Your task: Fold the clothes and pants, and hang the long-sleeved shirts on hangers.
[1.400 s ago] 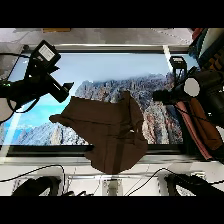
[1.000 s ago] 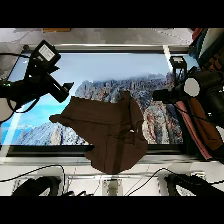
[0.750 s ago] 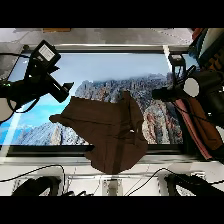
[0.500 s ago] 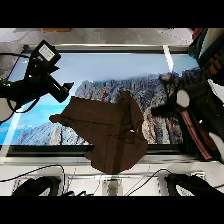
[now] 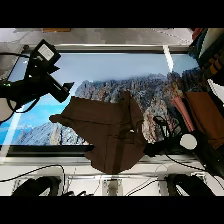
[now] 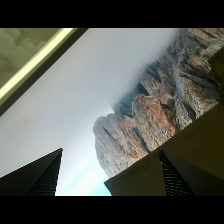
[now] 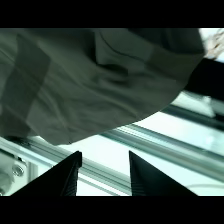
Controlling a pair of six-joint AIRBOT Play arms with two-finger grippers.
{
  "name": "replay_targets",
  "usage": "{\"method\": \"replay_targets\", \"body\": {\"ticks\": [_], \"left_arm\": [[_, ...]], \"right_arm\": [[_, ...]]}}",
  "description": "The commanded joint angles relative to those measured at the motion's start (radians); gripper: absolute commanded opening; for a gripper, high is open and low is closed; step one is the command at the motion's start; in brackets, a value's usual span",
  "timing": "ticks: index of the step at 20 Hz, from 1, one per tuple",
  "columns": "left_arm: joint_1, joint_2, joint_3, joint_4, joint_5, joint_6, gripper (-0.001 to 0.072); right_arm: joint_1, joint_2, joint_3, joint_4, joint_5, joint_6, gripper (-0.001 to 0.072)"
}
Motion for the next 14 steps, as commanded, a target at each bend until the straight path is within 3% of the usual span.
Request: {"method": "replay_targets", "body": {"ticks": [1,6,7,8,9,11,14], "left_arm": [[0.0,0.001,0.001,-0.001,-0.001,-0.021,0.0684],[0.0,0.001,0.001,-0.001,-0.003,-0.021,0.0684],[0.0,0.001,0.001,-0.001,-0.003,-0.021,0.0684],[0.0,0.001,0.001,-0.001,-0.003,-0.021,0.0684],[0.0,0.001,0.001,-0.001,-0.003,-0.021,0.0684],[0.0,0.001,0.001,0.0,-0.003,-0.02,0.0684],[0.0,0.001,0.001,-0.001,-0.003,-0.02,0.0684]], "right_arm": [[0.0,-0.01,-0.095,0.063,-0.092,0.067,0.0338],[0.0,-0.201,-0.13,0.163,-0.13,0.062,0.0351],[0.0,-0.245,-0.129,0.179,-0.14,0.061,0.0374],[0.0,-0.284,-0.129,0.194,-0.142,0.057,0.0474],[0.0,-0.326,-0.129,0.216,-0.14,0.029,0.0486],[0.0,-0.396,-0.129,0.278,-0.15,-0.028,0.0485],[0.0,-0.449,-0.129,0.439,-0.224,-0.167,0.0425]]}}
